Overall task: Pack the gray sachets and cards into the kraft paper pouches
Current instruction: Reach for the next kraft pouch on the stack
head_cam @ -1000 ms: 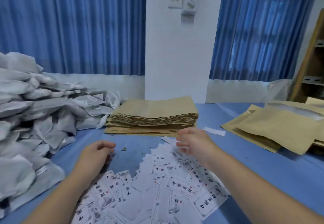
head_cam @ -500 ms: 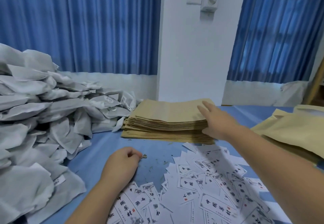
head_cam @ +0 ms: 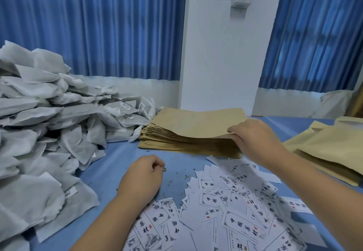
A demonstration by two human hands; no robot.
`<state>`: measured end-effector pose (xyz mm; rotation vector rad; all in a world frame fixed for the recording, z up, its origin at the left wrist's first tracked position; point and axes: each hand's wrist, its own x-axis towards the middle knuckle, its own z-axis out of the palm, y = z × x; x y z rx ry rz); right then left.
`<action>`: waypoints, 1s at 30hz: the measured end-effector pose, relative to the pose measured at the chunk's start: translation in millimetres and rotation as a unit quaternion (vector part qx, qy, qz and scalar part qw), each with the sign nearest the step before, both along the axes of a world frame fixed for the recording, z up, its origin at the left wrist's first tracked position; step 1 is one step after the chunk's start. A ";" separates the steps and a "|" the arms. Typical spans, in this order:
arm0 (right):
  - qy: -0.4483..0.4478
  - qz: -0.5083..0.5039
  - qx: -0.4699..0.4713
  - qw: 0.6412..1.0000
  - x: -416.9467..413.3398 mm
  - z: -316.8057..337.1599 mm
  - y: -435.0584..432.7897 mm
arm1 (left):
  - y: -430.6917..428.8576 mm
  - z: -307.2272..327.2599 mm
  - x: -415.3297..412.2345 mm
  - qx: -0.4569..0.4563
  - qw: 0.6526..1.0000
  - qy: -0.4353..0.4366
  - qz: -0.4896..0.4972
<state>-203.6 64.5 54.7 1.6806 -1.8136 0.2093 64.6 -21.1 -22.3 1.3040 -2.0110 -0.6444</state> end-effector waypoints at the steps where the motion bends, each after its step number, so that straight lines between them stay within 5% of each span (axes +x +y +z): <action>1: -0.028 0.038 -0.020 0.999 10.7 1.3 4.2 | 3.6 4.0 -3.3 -0.020 1.000 0.008 -0.014; 3: -0.071 0.096 -0.051 0.992 36.1 3.9 11.0 | 12.6 14.3 -12.3 0.020 0.990 0.133 -0.045; 6: -0.088 0.160 -0.063 0.981 76.5 6.6 17.6 | 31.4 31.2 -21.3 0.262 0.875 0.388 -0.123; 10: -0.066 0.203 0.019 0.977 120.7 0.3 22.0 | 46.1 32.9 -20.4 0.412 0.753 0.468 -0.210; 20: -0.030 0.203 0.112 0.972 129.7 -9.5 34.9 | 18.8 38.7 5.1 0.393 0.784 0.441 -0.191; 27: -0.047 0.023 0.145 0.988 115.4 -7.9 24.1 | 8.1 39.7 9.6 0.441 0.665 0.552 -0.243; 30: -0.065 -0.006 0.149 0.987 125.8 -5.7 13.5 | 10.8 35.5 2.8 0.410 0.705 0.520 -0.254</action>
